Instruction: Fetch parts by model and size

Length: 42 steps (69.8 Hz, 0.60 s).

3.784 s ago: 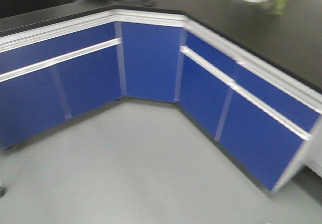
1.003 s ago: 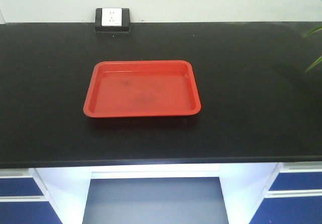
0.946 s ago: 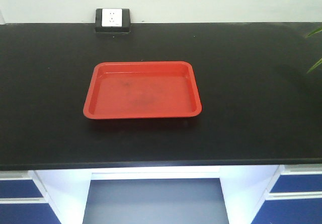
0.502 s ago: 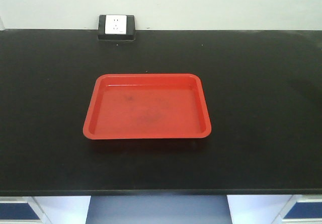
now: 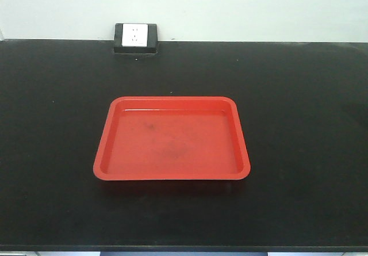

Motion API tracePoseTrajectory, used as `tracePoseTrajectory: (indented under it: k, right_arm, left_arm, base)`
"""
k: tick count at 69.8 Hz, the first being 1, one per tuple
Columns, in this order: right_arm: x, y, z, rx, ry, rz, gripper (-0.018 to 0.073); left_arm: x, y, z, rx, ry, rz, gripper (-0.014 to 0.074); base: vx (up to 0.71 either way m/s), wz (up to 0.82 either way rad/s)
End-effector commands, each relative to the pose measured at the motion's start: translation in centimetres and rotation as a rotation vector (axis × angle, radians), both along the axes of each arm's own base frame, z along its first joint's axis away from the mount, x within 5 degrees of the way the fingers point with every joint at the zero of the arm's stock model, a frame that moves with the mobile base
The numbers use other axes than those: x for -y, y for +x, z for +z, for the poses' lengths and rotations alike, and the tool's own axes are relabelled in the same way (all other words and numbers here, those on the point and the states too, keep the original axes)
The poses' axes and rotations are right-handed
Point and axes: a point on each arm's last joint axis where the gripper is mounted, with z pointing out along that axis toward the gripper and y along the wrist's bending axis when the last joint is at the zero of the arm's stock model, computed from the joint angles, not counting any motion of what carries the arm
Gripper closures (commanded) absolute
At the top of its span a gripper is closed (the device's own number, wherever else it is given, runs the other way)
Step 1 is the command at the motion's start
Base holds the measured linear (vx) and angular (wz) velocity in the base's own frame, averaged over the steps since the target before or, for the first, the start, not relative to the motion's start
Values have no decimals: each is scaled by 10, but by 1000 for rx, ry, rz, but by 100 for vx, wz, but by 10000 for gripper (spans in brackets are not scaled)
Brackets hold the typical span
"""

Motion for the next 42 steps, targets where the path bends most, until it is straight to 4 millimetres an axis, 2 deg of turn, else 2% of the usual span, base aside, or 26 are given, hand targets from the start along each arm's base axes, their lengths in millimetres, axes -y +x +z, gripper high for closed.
tracePoseTrajectory:
  k: [1, 42]
  right_arm:
    - [0, 0, 16, 98, 0, 4, 561]
    - [0, 0, 16, 98, 0, 4, 561]
  left_arm:
    - [2, 0, 14, 83, -15, -23, 603]
    - [2, 0, 14, 83, -15, -23, 603]
  base:
    - [8, 1]
    - [5, 1]
